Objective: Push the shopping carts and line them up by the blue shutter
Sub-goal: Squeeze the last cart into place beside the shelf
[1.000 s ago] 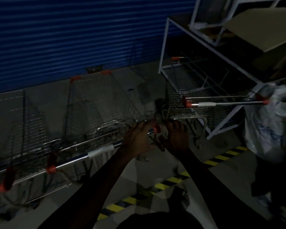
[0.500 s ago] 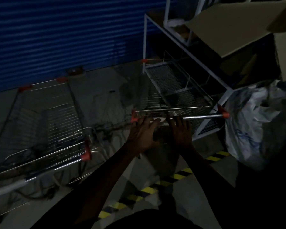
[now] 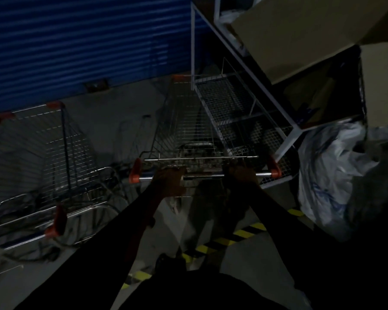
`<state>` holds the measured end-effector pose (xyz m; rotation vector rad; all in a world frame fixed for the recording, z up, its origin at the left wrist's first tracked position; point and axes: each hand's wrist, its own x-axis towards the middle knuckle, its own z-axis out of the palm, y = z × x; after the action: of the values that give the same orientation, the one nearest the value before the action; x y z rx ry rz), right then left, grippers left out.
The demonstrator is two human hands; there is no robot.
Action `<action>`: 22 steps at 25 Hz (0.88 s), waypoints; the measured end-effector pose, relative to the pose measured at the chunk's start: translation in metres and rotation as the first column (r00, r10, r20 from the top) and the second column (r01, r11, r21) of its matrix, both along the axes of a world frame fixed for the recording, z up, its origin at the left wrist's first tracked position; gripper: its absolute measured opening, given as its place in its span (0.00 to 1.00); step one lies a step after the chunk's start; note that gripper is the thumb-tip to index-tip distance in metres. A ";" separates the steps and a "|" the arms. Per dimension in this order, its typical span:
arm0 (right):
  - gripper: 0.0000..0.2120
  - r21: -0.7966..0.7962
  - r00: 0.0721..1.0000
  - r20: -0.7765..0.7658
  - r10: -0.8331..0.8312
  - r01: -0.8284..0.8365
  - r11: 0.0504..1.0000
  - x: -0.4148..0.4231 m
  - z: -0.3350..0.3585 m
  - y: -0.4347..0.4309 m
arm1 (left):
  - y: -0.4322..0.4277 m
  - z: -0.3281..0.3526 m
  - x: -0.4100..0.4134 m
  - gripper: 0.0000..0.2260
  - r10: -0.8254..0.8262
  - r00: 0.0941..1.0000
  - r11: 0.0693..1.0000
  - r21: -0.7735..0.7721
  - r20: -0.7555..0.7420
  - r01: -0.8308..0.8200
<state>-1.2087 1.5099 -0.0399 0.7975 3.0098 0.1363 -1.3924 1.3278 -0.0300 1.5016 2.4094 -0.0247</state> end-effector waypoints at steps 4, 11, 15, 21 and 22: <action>0.10 0.013 0.997 -0.066 -0.028 0.029 0.999 -0.009 -0.008 0.005 | 0.013 -0.008 -0.011 0.22 0.042 0.999 0.999 0.011 -0.002 -0.042; 0.13 0.098 0.984 -0.174 -0.038 0.056 0.994 -0.038 -0.015 -0.006 | 0.005 -0.014 -0.036 0.13 0.096 0.984 0.992 0.098 -0.149 -0.082; 0.15 0.126 0.972 -0.232 0.039 -0.010 0.992 -0.072 -0.024 0.003 | 0.010 -0.007 -0.068 0.12 0.092 0.980 0.994 0.075 -0.176 -0.079; 0.09 0.204 0.946 -0.322 0.046 0.022 0.979 -0.140 -0.022 0.019 | 0.027 0.000 -0.132 0.15 0.137 0.978 0.990 0.049 -0.155 -0.131; 0.10 0.243 0.944 -0.327 0.051 0.031 0.969 -0.157 -0.021 0.021 | 0.029 0.001 -0.142 0.14 0.154 0.979 0.988 0.024 -0.130 -0.153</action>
<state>-1.3653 1.5306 -0.0609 0.9064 3.3608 0.4248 -1.5339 1.3571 -0.0291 1.3543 2.6287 -0.0758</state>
